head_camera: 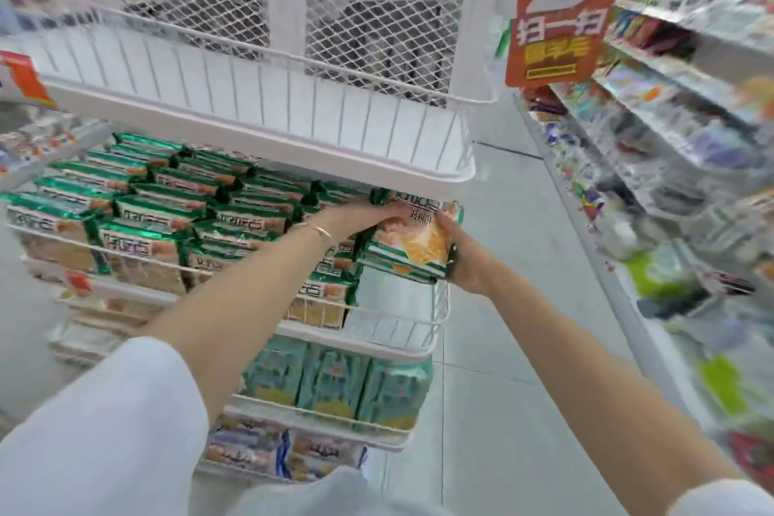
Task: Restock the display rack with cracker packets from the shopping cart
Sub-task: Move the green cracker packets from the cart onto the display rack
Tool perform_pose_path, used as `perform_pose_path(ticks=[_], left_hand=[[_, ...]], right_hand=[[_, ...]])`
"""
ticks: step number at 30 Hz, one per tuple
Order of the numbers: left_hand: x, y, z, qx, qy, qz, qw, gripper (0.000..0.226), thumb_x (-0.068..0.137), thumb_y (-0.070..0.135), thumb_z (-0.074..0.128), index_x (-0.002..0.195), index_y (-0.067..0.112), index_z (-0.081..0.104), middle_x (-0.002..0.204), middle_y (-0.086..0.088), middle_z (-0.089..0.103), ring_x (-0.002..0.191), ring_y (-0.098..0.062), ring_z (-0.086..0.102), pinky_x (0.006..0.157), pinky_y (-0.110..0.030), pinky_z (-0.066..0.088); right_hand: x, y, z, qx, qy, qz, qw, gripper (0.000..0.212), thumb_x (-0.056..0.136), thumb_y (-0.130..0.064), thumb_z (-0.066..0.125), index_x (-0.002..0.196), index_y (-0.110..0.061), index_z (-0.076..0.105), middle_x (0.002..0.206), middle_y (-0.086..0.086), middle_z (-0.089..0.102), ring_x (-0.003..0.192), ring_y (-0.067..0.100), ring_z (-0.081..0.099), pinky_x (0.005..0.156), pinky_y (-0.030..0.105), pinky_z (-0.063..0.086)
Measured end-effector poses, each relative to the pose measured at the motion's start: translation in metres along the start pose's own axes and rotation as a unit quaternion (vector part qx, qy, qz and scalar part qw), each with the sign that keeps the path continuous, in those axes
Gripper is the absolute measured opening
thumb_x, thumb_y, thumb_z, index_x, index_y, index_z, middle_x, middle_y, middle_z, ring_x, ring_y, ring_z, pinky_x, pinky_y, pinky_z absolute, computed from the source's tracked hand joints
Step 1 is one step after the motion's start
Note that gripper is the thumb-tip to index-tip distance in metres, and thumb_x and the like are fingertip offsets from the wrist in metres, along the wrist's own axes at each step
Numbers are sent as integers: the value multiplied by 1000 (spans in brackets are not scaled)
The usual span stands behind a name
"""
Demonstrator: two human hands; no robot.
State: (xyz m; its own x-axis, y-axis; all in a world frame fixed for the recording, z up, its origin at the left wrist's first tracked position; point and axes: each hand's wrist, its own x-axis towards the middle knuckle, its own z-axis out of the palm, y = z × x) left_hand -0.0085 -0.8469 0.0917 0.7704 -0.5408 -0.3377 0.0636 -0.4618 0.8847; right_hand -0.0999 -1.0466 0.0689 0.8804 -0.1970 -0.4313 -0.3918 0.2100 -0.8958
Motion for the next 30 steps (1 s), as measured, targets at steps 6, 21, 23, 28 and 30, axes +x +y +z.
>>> perform_pose_path(ticks=[6, 21, 23, 28, 30], left_hand=[[56, -8, 28, 136, 80, 17, 987, 82, 67, 52, 86, 134, 19, 52, 130, 1, 62, 117, -20, 60, 92, -27, 51], [108, -46, 52, 644, 92, 42, 758, 140, 56, 76, 80, 161, 26, 2, 169, -9, 0, 155, -26, 0, 122, -54, 1], [114, -41, 53, 657, 105, 43, 745, 140, 54, 77, 80, 161, 23, 5, 168, -9, 9, 155, -26, 8, 124, -53, 6], [128, -41, 72, 631, 190, 46, 751, 122, 69, 59, 81, 160, 19, 9, 165, -9, 21, 152, -26, 21, 123, -49, 19], [130, -45, 79, 620, 199, 37, 758, 119, 74, 57, 78, 160, 17, 7, 166, -8, 18, 153, -26, 16, 123, -49, 19]], right_hand=[[44, 18, -34, -201, -5, -114, 973, 37, 91, -56, 63, 114, -27, 65, 112, -6, 73, 104, 12, 69, 104, 37, 49], [109, 62, -53, -621, 49, -261, 738, 98, 79, -51, 67, 156, -17, 16, 163, 7, 15, 152, 25, 7, 120, 55, -5], [117, 54, -54, -648, 54, -262, 713, 95, 81, -48, 68, 155, -16, 18, 161, 8, 20, 152, 27, 9, 122, 56, -3], [137, 45, -48, -668, 116, -231, 697, 87, 92, -29, 63, 157, -9, 9, 164, 16, 11, 153, 32, 4, 122, 54, 3], [138, 44, -43, -672, 120, -234, 692, 86, 94, -28, 61, 157, -7, 6, 163, 19, 13, 151, 36, 10, 122, 51, 8]])
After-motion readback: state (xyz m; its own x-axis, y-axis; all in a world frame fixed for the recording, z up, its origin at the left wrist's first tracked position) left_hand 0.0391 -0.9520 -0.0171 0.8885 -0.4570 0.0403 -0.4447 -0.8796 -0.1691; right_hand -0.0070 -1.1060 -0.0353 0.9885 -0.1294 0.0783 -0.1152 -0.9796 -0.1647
